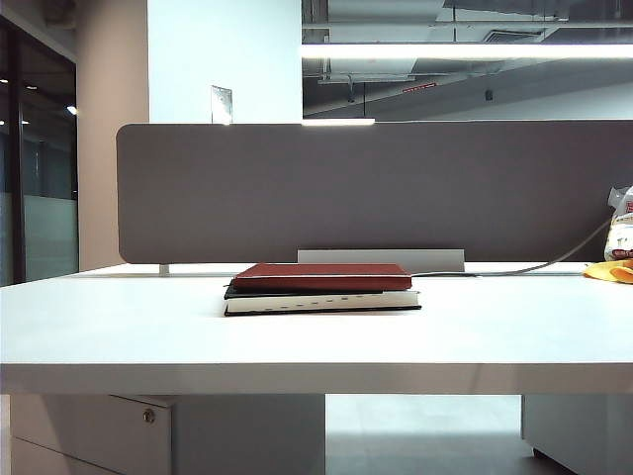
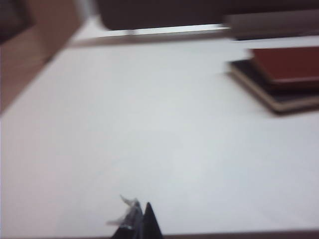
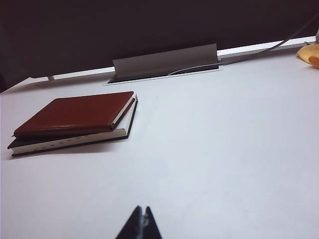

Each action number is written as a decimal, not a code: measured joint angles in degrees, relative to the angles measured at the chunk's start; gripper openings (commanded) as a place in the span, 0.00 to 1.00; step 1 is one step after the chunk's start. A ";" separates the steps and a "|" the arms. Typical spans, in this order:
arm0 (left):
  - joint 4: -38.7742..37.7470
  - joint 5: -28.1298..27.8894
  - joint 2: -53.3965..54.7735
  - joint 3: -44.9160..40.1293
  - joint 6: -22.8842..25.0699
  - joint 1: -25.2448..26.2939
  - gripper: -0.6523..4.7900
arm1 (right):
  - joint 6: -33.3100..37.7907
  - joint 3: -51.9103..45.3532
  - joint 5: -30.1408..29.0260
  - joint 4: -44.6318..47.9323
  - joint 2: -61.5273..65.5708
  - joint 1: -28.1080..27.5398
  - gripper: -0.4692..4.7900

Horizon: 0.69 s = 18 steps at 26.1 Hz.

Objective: Pick up the red book and place it on top of the black book.

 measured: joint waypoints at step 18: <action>-0.02 -2.51 0.00 -0.02 -1.55 -0.02 0.11 | 0.00 0.00 0.00 0.00 0.00 0.00 0.09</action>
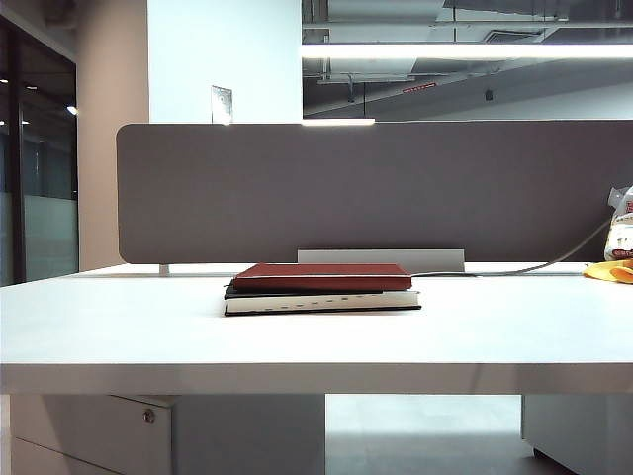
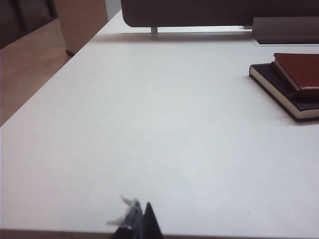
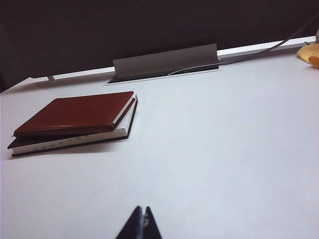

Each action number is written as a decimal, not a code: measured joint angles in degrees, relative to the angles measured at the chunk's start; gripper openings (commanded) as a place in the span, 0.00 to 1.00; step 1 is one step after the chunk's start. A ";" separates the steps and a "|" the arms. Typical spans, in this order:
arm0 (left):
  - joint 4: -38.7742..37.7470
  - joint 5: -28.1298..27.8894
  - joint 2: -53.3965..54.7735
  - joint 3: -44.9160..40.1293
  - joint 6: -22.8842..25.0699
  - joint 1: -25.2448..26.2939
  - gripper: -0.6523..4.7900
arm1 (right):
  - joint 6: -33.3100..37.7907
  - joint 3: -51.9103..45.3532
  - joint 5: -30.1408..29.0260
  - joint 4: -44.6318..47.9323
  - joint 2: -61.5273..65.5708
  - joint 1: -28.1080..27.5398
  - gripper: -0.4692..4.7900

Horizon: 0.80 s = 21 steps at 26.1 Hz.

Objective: Pick up the red book and place it on top of the black book.

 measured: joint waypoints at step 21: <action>-0.02 0.02 0.00 0.00 0.00 0.00 0.11 | -10.12 0.00 3.82 0.04 0.00 -0.04 0.09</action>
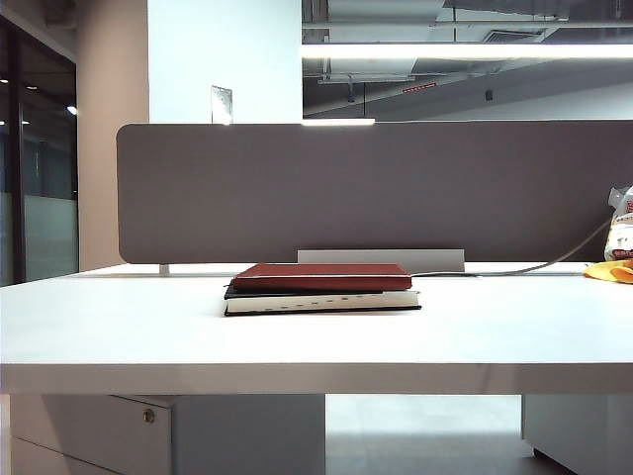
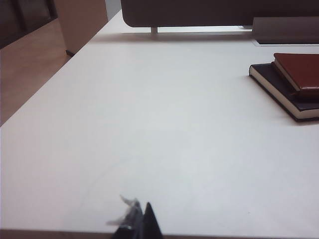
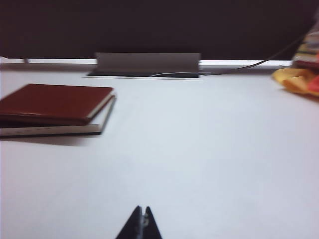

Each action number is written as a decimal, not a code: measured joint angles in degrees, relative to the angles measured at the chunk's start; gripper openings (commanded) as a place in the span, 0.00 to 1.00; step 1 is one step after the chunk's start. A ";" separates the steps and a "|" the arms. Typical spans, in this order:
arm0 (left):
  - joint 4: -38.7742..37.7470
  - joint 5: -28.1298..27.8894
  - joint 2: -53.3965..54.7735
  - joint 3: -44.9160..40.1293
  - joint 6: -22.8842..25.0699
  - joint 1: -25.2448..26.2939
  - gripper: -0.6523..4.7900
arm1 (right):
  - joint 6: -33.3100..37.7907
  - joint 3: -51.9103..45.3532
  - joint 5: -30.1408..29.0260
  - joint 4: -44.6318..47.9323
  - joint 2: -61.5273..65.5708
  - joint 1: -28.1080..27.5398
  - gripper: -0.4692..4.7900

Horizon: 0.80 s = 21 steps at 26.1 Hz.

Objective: Pick up the red book and place it on top of the black book.

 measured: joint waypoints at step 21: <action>0.00 0.00 0.00 0.00 0.00 0.00 0.11 | -3.21 0.00 8.81 -1.92 0.00 0.00 0.09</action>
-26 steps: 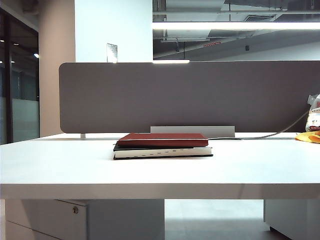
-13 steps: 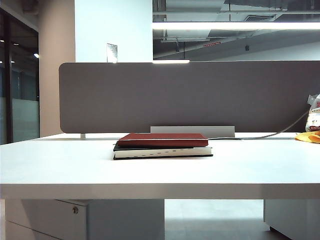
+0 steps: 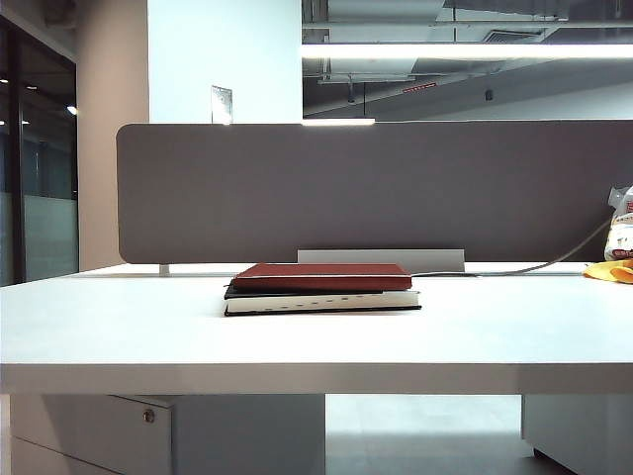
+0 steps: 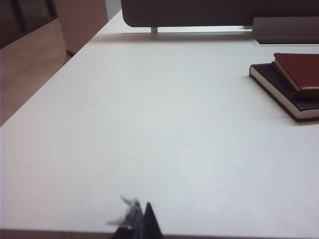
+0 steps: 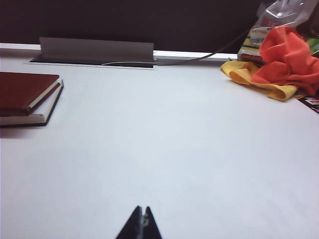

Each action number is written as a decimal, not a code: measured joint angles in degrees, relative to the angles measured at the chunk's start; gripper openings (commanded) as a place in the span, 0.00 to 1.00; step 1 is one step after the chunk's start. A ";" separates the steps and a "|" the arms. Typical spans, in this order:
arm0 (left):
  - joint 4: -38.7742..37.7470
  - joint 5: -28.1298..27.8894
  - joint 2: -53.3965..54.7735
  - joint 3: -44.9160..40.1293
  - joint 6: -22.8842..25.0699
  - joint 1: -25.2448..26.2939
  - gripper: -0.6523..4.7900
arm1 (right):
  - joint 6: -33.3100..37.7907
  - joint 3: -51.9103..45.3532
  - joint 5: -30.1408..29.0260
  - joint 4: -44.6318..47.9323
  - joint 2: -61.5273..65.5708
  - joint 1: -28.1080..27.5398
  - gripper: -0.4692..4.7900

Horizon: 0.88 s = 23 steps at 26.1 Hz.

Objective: Pick up the red book and place it on top of the black book.

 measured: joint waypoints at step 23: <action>0.00 0.00 0.00 0.00 0.00 0.00 0.11 | -0.13 0.00 -0.85 0.00 0.00 0.07 0.09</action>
